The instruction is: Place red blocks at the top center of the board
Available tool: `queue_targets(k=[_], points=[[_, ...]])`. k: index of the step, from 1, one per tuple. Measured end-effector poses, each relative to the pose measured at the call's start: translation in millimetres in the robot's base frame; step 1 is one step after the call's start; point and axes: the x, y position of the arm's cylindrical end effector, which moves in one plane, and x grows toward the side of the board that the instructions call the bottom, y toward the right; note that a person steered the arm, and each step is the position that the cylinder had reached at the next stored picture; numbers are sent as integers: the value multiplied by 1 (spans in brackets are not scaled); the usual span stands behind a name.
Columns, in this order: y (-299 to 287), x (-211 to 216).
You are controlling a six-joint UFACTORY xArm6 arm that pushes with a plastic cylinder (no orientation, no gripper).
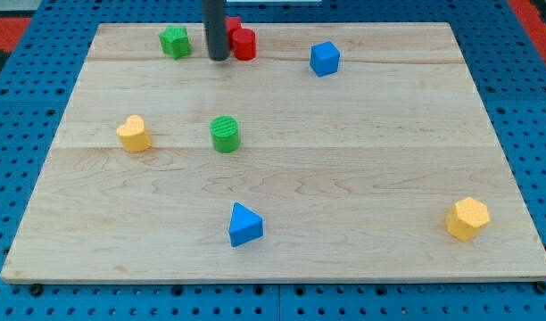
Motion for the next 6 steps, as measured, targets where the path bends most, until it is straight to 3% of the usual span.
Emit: queue_targets(k=[2,3,4,6], points=[[-7,-65],[-46,-83],[-41,-91],[37,-88]])
